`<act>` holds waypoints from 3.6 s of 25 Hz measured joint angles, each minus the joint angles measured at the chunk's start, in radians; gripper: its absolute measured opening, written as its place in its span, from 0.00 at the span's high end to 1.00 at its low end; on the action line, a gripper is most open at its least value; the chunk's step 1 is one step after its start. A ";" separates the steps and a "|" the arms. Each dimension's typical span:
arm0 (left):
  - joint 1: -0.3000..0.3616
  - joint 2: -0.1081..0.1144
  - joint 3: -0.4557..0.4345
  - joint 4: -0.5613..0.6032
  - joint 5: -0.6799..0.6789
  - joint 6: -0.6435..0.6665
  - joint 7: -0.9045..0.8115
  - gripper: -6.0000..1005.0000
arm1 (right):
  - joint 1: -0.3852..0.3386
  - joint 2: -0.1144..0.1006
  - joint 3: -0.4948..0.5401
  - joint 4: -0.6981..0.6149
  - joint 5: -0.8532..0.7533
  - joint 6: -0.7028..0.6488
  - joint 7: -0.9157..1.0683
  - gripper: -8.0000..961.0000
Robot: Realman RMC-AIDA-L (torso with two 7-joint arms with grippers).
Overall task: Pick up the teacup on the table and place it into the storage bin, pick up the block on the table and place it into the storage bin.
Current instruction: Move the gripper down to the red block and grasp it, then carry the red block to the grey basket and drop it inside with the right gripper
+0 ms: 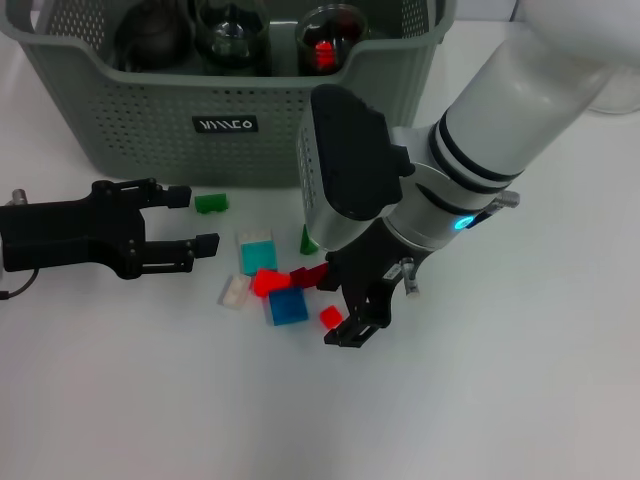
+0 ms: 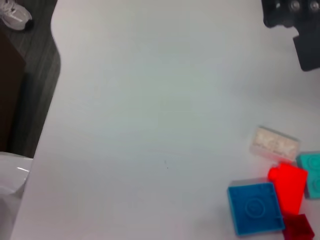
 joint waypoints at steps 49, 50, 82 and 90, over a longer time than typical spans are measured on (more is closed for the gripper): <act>0.005 -0.002 0.000 -0.003 0.000 -0.004 0.000 0.21 | 0.017 0.006 -0.093 0.117 0.072 0.138 0.015 0.67; 0.005 -0.002 0.000 -0.003 0.000 -0.004 0.000 0.21 | 0.018 0.006 -0.097 0.116 0.072 0.138 0.020 0.70; 0.023 -0.001 -0.052 -0.001 0.017 0.021 0.008 0.21 | 0.122 -0.129 0.989 -0.296 0.052 -0.400 0.251 0.78; -0.011 -0.015 -0.028 -0.002 0.017 0.031 0.009 0.21 | 0.232 -0.066 0.790 -0.091 -0.305 0.047 0.207 0.78</act>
